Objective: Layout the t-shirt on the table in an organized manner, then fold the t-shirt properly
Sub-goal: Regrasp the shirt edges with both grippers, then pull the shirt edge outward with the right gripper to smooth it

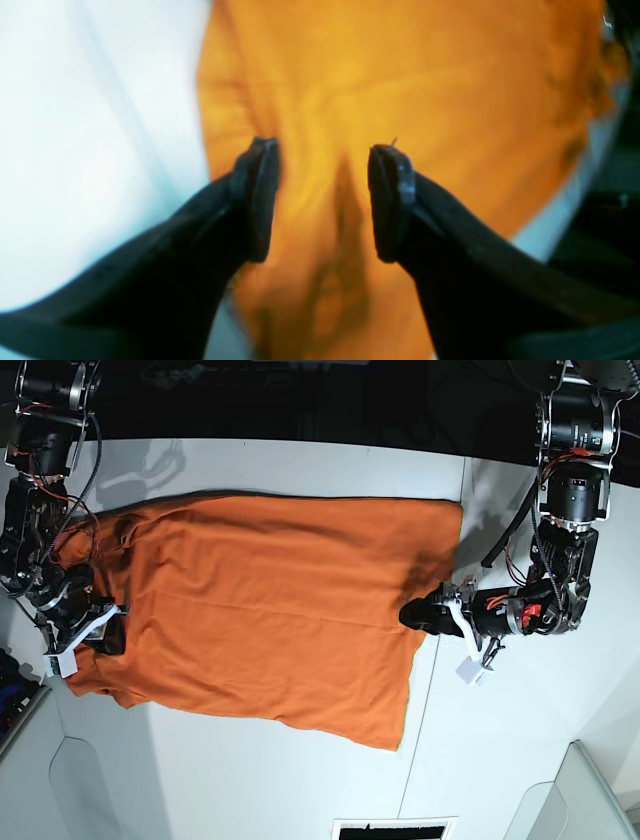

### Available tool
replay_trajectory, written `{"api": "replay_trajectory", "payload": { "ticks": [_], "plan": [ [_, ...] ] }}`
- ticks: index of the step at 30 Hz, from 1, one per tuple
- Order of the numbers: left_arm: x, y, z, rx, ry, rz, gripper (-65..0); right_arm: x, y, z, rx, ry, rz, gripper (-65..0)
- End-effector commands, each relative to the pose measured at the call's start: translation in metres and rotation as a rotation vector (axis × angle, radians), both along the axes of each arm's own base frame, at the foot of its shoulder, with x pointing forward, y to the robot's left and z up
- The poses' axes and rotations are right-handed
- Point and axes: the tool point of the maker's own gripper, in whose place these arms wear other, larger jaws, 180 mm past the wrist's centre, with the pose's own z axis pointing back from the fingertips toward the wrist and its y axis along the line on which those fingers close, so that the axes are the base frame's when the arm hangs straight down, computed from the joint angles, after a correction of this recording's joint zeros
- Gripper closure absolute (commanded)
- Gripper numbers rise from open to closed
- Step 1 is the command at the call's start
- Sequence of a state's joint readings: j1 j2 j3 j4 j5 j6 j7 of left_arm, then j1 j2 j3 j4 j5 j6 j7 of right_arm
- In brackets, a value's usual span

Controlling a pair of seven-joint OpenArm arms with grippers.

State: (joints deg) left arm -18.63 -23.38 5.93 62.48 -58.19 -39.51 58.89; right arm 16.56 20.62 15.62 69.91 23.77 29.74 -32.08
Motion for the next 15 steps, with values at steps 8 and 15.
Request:
{"api": "replay_trajectory", "payload": {
  "ticks": [8,15],
  "plan": [
    [-0.014,-0.022,0.051,-0.02,-0.176,-0.114,-31.8,-0.041,-0.035,0.043,-0.076,-0.061,-0.022,-30.6],
    [-0.045,-0.026,0.027,-0.026,-0.109,-0.123,-31.8,-0.082,-0.082,0.039,-0.113,-0.044,-0.123,-30.6]
  ]
}}
